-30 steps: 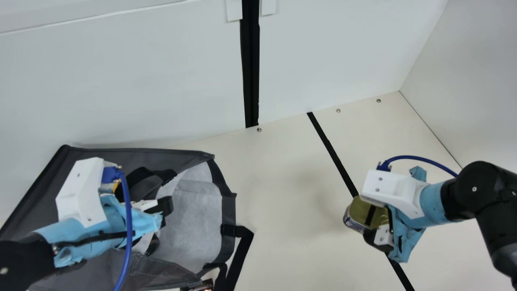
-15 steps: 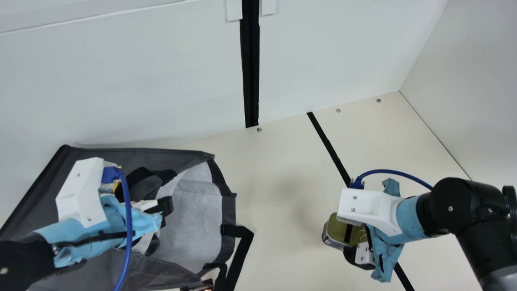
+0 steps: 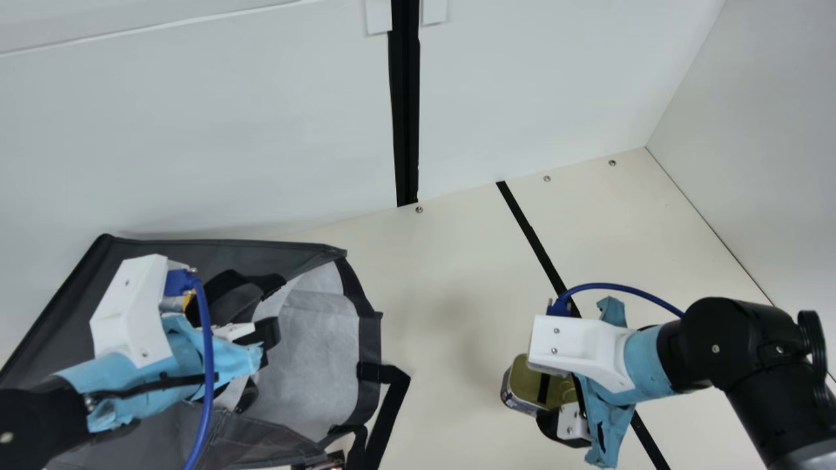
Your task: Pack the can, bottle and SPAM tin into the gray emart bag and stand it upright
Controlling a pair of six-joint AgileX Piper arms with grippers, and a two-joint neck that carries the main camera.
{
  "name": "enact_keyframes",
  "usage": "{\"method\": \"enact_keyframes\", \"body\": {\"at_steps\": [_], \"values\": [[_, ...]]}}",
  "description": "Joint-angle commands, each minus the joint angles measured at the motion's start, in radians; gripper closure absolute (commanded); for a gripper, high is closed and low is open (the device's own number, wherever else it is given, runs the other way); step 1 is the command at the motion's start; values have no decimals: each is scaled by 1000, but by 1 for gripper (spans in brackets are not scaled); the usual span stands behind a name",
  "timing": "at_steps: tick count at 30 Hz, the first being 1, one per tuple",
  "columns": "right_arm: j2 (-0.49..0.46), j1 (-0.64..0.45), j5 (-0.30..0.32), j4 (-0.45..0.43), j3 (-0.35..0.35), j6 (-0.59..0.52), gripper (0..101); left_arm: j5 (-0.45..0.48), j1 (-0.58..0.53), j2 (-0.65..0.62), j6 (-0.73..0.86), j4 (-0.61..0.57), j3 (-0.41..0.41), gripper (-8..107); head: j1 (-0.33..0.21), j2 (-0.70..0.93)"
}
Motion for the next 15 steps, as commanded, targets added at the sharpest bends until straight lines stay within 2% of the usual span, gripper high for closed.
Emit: {"method": "enact_keyframes", "body": {"at_steps": [1,15], "values": [[-2,-6,1,35,7,-13,101,0,0,0,0,0,0,107,-23,-2],[-33,-54,-3,306,80,-191,101,0,0,0,0,0,0,107,-23,-2]]}}
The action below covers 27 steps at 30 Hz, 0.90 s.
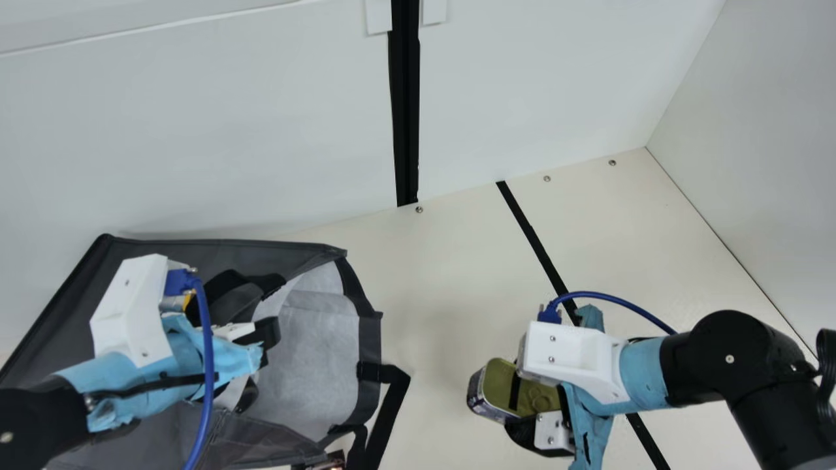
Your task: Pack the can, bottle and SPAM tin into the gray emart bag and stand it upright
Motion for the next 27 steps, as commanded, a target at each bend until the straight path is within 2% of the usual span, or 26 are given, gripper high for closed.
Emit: {"method": "enact_keyframes", "body": {"at_steps": [1,15,27], "values": [[-1,-4,2,67,9,-28,101,0,0,0,0,0,0,107,-23,-2],[2,8,-9,282,76,-123,101,0,0,0,0,0,0,107,-23,-2],[34,115,-93,401,120,-146,101,0,0,0,0,0,0,107,-23,-2]]}}
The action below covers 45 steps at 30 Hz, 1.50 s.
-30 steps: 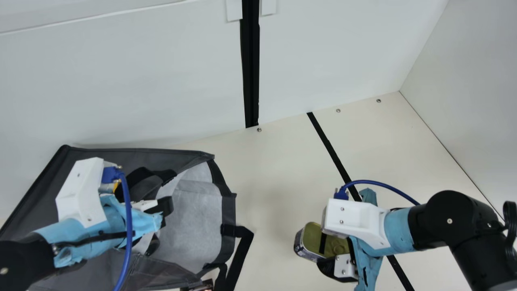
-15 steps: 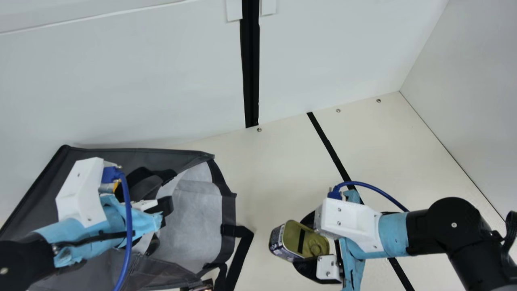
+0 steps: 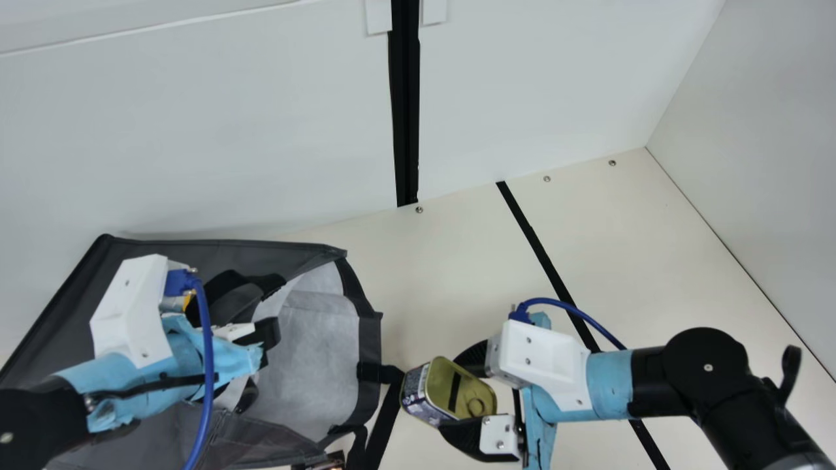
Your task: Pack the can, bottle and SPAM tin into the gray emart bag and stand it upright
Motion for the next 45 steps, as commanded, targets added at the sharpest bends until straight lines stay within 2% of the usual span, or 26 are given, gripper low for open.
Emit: {"method": "enact_keyframes", "body": {"at_steps": [1,9,15,30,45], "values": [[7,27,-16,17,2,-2,101,0,0,0,0,0,0,107,-23,-2],[65,115,-90,85,-1,-21,101,0,0,0,0,0,0,107,-23,-2],[133,179,-139,138,-28,-32,101,0,0,0,0,0,0,107,-23,-2],[305,332,-230,247,-139,-42,101,0,0,0,0,0,0,107,-23,-2],[468,458,-288,292,-261,-48,101,0,0,0,0,0,0,107,-23,-2]]}}
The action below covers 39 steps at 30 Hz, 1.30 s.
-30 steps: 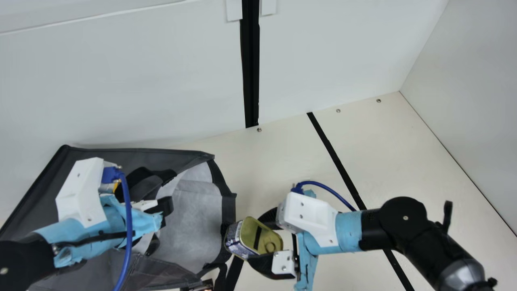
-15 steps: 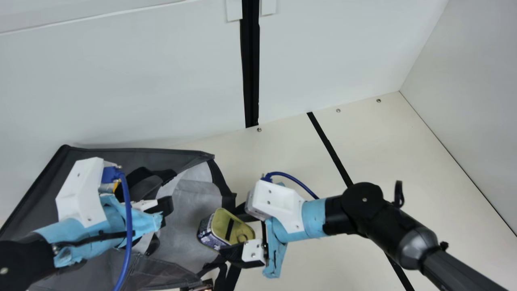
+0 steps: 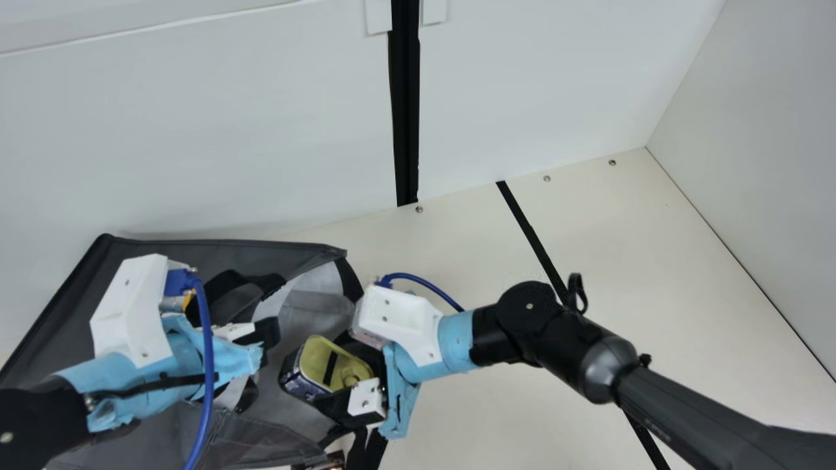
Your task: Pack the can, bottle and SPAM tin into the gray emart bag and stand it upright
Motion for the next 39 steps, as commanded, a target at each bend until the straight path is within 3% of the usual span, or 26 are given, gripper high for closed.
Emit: {"method": "enact_keyframes", "body": {"at_steps": [1,23,39], "values": [[25,18,-8,3,-19,-3,101,0,0,0,0,0,0,107,-23,-1],[231,133,-118,-9,-210,28,101,0,0,0,0,0,0,107,-23,-1],[251,130,-134,-40,-250,61,48,0,0,0,0,0,0,107,-23,-1]]}}
